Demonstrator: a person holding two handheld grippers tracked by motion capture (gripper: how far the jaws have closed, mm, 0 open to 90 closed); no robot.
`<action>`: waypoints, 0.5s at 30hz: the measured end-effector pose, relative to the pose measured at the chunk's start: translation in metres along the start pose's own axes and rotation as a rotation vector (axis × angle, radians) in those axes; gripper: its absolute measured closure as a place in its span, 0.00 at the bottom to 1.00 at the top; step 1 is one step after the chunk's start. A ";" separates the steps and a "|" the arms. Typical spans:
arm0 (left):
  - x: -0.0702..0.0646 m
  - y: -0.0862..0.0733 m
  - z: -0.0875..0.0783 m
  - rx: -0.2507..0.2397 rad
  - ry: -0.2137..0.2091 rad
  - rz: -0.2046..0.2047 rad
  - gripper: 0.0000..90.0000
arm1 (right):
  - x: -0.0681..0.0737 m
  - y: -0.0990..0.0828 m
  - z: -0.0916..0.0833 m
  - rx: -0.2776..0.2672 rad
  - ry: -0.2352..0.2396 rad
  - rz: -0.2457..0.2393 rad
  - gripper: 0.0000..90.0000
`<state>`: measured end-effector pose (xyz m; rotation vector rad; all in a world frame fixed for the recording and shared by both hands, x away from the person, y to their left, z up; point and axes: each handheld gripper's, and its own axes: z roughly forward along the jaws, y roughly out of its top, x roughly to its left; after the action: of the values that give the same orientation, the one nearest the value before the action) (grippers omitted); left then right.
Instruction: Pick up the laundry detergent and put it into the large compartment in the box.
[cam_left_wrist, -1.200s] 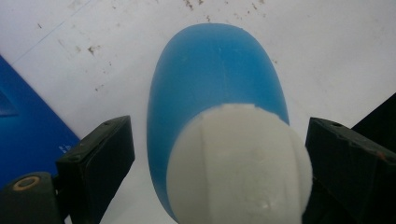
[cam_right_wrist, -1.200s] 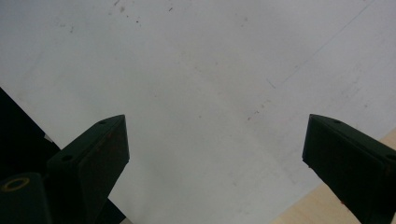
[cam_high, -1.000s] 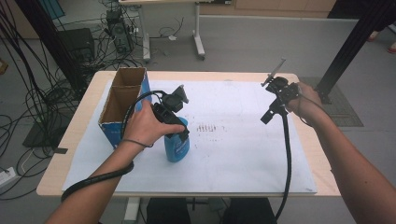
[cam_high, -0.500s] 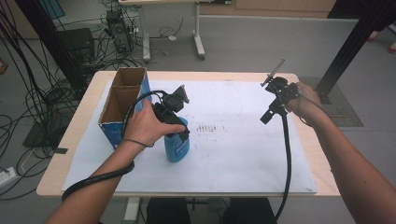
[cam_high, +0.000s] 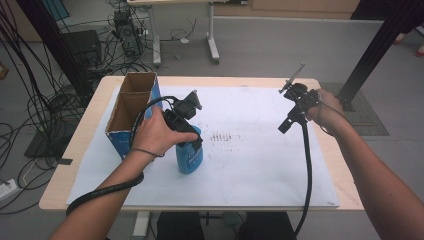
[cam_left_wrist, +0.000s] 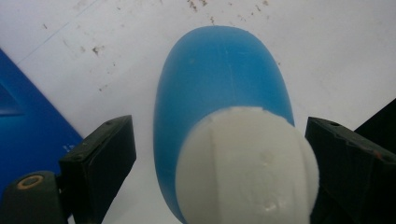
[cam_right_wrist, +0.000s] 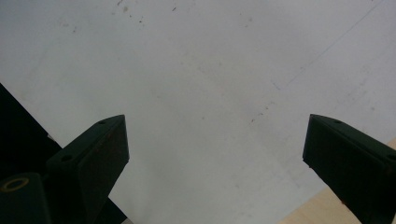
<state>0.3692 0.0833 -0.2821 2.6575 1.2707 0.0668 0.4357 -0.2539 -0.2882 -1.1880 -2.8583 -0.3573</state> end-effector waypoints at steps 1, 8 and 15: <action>0.000 0.000 0.000 0.001 -0.002 0.001 0.13 | 0.000 0.000 0.000 0.000 0.000 0.001 0.07; 0.001 0.000 0.001 0.007 -0.005 0.002 0.18 | 0.000 0.000 -0.001 0.001 -0.004 -0.002 0.07; 0.001 0.002 0.000 0.010 -0.010 0.005 0.22 | 0.000 0.000 -0.001 0.006 -0.008 -0.001 0.07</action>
<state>0.3711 0.0831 -0.2817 2.6660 1.2646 0.0478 0.4356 -0.2540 -0.2869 -1.1899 -2.8652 -0.3450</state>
